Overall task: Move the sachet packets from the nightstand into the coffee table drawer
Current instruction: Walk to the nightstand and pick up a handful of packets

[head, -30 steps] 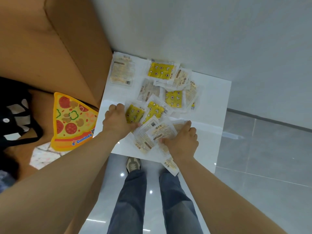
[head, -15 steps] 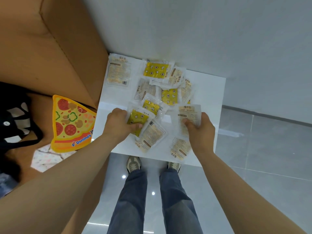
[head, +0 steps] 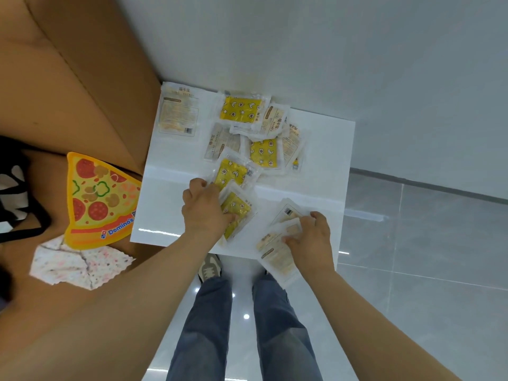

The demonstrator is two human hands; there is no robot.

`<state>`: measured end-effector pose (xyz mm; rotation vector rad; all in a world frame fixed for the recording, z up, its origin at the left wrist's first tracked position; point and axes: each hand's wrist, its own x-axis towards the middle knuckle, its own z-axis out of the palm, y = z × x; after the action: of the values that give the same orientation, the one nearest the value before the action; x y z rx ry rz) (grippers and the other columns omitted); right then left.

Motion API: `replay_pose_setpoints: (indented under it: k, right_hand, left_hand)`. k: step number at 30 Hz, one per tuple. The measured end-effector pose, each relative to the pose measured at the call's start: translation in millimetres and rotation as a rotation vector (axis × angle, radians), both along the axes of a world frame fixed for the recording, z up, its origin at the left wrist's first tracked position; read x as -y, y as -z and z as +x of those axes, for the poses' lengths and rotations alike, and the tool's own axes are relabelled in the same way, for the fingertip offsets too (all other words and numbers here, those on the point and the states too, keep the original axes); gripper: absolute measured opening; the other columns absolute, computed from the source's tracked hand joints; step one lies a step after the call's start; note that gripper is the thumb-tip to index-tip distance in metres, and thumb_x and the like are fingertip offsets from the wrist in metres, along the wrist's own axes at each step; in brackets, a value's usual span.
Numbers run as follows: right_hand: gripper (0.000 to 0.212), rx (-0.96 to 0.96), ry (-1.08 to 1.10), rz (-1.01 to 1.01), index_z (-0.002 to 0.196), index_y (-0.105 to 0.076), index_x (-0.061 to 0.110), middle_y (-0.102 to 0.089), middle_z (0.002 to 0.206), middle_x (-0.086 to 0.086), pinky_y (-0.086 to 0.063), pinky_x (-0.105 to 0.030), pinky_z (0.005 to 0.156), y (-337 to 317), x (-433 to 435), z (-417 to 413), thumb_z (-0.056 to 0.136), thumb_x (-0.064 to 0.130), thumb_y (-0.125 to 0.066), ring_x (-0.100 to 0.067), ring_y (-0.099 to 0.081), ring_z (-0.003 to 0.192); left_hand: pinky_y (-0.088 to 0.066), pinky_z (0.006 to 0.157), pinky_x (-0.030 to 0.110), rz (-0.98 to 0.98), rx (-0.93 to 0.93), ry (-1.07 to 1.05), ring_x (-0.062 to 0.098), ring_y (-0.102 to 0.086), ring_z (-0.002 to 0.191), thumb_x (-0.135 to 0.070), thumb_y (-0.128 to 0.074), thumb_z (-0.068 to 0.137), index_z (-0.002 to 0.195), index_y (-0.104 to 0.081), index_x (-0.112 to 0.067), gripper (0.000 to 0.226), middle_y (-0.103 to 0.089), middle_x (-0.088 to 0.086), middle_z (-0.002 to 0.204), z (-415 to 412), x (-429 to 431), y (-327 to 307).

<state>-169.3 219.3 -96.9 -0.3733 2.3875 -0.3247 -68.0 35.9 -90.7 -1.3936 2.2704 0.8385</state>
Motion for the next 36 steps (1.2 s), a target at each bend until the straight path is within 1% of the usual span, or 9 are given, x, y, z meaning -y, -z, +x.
replay_pose_setpoints:
  k: [3,8,11,14,16,23,27,32,36]
  right_hand:
    - [0.038,-0.048,-0.037,0.009,0.122,-0.051,0.014,-0.029,0.146,-0.006,-0.042,-0.038,0.102,7.4,1.9,5.0,0.087,0.018,-0.066,-0.026,-0.031,0.134]
    - [0.035,-0.059,-0.03,0.002,0.121,-0.05,0.014,-0.041,0.127,-0.006,-0.045,-0.032,0.091,8.7,3.4,6.1,0.089,0.02,-0.064,-0.023,-0.046,0.112]
    - [0.038,0.041,0.072,-0.036,0.123,-0.05,0.015,-0.041,0.121,-0.005,-0.048,-0.027,0.08,6.3,2.7,1.2,0.089,0.021,-0.064,-0.018,-0.051,0.094]
    - [0.018,0.107,0.137,-0.126,0.101,-0.051,0.012,-0.054,0.108,-0.003,-0.044,-0.018,0.061,-0.8,2.0,-4.8,0.089,0.017,-0.063,-0.016,-0.054,0.08]
    - [0.016,0.126,0.184,-0.195,0.093,-0.048,0.009,-0.062,0.098,-0.003,-0.043,-0.017,0.055,-9.0,2.0,-8.1,0.09,0.016,-0.062,-0.015,-0.058,0.074]
    - [0.016,0.059,0.204,-0.326,0.095,-0.048,0.01,-0.062,0.092,0.001,-0.051,-0.023,0.06,-71.9,2.1,-17.8,0.091,0.019,-0.061,-0.017,-0.061,0.079]
    - [0.016,-0.014,0.238,-0.407,0.096,-0.05,0.01,-0.064,0.089,0.001,-0.057,-0.033,0.065,-131.8,-3.3,-23.6,0.09,0.019,-0.062,-0.017,-0.063,0.079]
    - [0.017,-0.114,0.335,-0.53,0.101,-0.05,0.018,-0.063,0.093,0.004,-0.046,-0.014,0.057,-218.7,-8.0,-24.1,0.091,0.019,-0.063,-0.013,-0.062,0.082]
    - [0.033,-0.237,0.448,-0.637,0.115,-0.048,0.022,-0.06,0.093,0.005,-0.05,-0.017,0.062,-292.9,-12.9,-15.2,0.088,0.018,-0.067,-0.011,-0.063,0.082]
  left_hand:
    - [-0.047,0.083,0.04,0.062,-0.126,-0.097,0.033,-0.051,0.104,-0.026,-0.088,0.06,0.122,-0.039,-0.008,0.081,-0.036,0.013,0.124,-1.7,-2.5,0.6]
    - [-0.045,0.082,0.035,0.171,-0.161,-0.21,0.028,-0.054,0.105,-0.019,-0.084,0.067,0.136,-0.024,-0.015,0.092,-0.046,0.008,0.122,-1.1,-1.7,-4.3]
    - [-0.043,0.074,0.032,0.217,-0.113,-0.205,0.026,-0.056,0.097,-0.021,-0.081,0.07,0.124,-0.037,-0.009,0.071,-0.05,0.004,0.103,3.3,-2.1,-5.3]
    - [-0.046,0.075,0.031,0.279,-0.082,-0.172,0.026,-0.06,0.099,-0.025,-0.076,0.075,0.108,-0.056,-0.007,0.042,-0.061,0.007,0.104,11.1,-4.4,-5.6]
    - [-0.049,0.076,0.031,0.306,-0.107,-0.198,0.026,-0.063,0.095,-0.024,-0.074,0.077,0.1,-0.064,-0.007,0.03,-0.067,0.009,0.101,16.9,-7.1,-10.0]
    - [-0.041,0.06,0.018,0.338,-0.229,-0.264,0.015,-0.058,0.081,-0.021,-0.07,0.084,0.096,-0.066,-0.016,0.014,-0.064,0.0,0.09,31.1,-16.4,-66.6]
    - [-0.044,0.065,0.02,0.353,-0.301,-0.266,0.015,-0.06,0.081,-0.02,-0.068,0.085,0.096,-0.064,-0.019,0.011,-0.065,-0.001,0.089,27.6,-17.8,-126.6]
    - [-0.039,0.047,0.001,0.389,-0.42,-0.156,-0.005,-0.058,0.064,-0.02,-0.07,0.084,0.082,-0.063,-0.028,0.011,-0.064,-0.015,0.076,18.9,-14.0,-221.1]
    - [-0.042,0.051,0.002,0.393,-0.524,-0.08,-0.012,-0.062,0.064,-0.023,-0.071,0.084,0.087,-0.068,-0.028,0.006,-0.07,-0.014,0.082,14.2,-13.6,-295.6]
